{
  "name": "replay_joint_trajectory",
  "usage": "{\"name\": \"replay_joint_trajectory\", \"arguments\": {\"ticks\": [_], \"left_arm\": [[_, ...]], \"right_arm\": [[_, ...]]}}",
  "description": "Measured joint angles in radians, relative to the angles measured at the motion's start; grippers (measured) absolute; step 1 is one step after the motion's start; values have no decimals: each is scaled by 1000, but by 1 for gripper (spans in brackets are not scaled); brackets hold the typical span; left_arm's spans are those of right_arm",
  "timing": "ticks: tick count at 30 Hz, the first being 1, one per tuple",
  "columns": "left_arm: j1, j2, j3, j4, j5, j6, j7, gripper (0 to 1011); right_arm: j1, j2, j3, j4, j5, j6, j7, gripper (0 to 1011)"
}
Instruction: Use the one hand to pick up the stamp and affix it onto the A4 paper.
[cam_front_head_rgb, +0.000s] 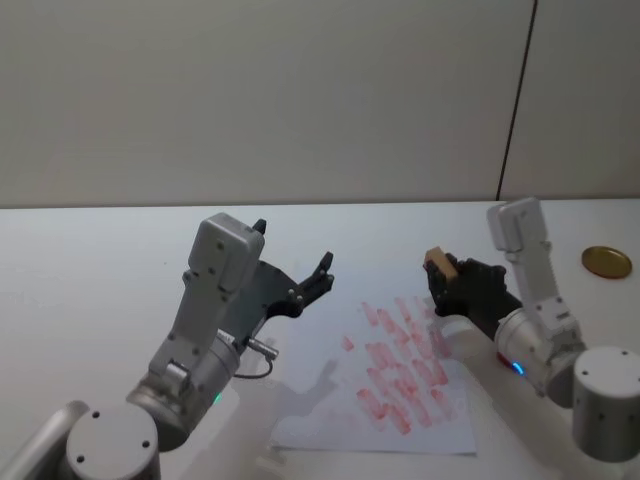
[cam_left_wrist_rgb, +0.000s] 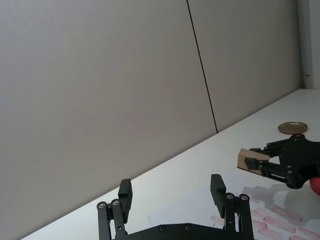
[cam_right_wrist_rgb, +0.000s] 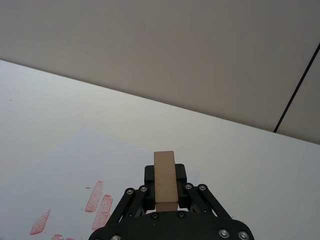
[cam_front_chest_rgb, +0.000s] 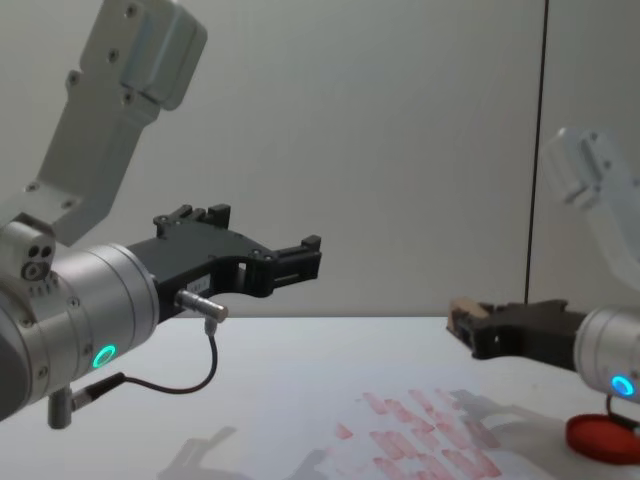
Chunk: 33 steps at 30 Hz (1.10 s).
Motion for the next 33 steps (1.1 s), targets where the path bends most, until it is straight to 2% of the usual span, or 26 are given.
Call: {"name": "replay_joint_trajectory", "arguments": {"ticks": [12, 23, 33], "left_arm": [[0, 0, 0, 0, 0, 0, 0, 993], [0, 0, 0, 0, 0, 0, 0, 993], [0, 0, 0, 0, 0, 0, 0, 993]], "right_arm": [[115, -47, -9, 217, -8, -9, 53, 220], [166, -69, -10, 322, 16, -6, 85, 220], [189, -78, -7, 360, 34, 21, 94, 220]]}}
